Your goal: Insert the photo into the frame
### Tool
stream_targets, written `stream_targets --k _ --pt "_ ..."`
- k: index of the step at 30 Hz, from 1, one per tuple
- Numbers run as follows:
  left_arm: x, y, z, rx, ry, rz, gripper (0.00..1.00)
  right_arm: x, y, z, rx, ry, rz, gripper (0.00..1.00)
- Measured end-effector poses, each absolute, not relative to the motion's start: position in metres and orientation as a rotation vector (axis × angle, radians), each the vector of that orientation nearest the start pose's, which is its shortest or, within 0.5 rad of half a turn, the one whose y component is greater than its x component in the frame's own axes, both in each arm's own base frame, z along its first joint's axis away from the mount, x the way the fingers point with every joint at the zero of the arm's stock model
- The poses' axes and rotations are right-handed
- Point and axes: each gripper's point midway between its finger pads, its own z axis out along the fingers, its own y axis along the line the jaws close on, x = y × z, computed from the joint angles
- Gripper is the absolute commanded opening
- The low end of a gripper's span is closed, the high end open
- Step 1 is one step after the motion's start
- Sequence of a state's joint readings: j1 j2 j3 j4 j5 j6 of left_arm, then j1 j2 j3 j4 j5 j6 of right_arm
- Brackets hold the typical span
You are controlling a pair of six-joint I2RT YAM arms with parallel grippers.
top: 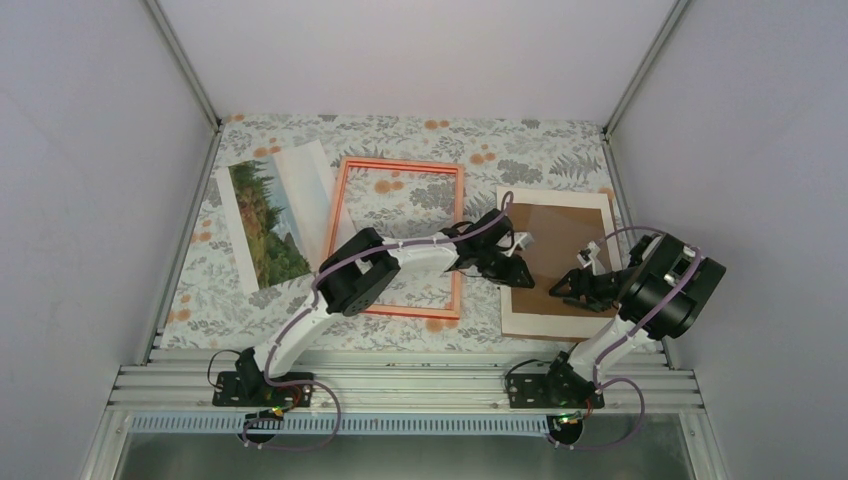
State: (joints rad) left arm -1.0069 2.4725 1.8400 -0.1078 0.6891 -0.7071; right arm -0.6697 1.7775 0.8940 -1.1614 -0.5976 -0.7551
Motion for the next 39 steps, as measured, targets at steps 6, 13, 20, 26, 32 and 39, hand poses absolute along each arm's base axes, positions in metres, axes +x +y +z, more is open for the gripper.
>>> stream_targets --k 6,13,20,26,32,39 --pt "0.242 -0.573 0.039 0.772 2.616 -1.510 0.02 0.203 -0.035 0.035 0.074 2.874 1.128 0.85" --pt "0.276 -0.547 0.069 0.724 2.575 -1.439 0.02 0.244 -0.061 0.070 -0.098 2.766 0.944 1.00" --pt "0.334 -0.472 0.170 0.614 2.355 -1.418 0.02 0.283 -0.069 0.160 -0.236 2.494 0.735 1.00" --pt "0.342 -0.401 0.191 0.536 2.319 -1.380 0.02 0.277 -0.053 0.174 -0.217 2.425 0.782 1.00" --pt "0.350 -0.335 0.143 0.464 2.455 -1.302 0.02 0.284 -0.048 0.170 -0.176 2.411 0.797 1.00" --pt "0.379 -0.265 0.111 0.385 2.540 -1.178 0.02 0.308 -0.008 0.158 -0.175 2.374 0.941 0.95"
